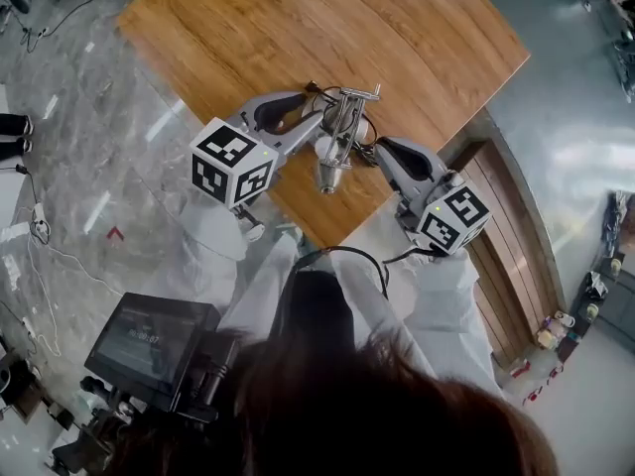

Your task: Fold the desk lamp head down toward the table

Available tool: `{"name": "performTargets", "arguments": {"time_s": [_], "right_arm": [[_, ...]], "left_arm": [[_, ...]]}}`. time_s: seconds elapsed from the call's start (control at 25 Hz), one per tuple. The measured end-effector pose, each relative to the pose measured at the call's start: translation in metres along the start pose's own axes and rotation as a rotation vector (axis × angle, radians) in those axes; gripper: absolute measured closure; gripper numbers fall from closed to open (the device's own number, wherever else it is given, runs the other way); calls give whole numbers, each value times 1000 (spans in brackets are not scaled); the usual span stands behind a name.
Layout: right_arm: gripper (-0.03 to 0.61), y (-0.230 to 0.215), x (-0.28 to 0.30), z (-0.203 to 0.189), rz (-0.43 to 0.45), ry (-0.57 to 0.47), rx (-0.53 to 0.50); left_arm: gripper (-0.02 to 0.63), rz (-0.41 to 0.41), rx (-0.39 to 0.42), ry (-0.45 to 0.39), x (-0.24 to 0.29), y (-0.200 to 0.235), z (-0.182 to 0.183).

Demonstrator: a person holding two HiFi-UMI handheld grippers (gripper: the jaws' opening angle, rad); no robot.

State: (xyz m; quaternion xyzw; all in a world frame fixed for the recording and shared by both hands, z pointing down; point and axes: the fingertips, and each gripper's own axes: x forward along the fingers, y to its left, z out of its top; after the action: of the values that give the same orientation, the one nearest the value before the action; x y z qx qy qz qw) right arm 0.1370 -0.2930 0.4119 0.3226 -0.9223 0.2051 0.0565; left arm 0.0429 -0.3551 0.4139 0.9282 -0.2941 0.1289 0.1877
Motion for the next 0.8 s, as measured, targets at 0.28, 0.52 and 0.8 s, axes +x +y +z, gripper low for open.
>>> {"name": "performTargets", "arguments": {"time_s": [0.28,0.52,0.8], "right_arm": [[577,56,-8,51,-79,-125,-142],[577,52,-15,89,-236,-245,-131],[578,53,-15,92,-242,-251,-132]], "left_arm": [[534,174,27,-241,-32,-63,57],[612,248,48,-244,-42,-75,67],[612,248,86,-237,-42,-83,73]]}}
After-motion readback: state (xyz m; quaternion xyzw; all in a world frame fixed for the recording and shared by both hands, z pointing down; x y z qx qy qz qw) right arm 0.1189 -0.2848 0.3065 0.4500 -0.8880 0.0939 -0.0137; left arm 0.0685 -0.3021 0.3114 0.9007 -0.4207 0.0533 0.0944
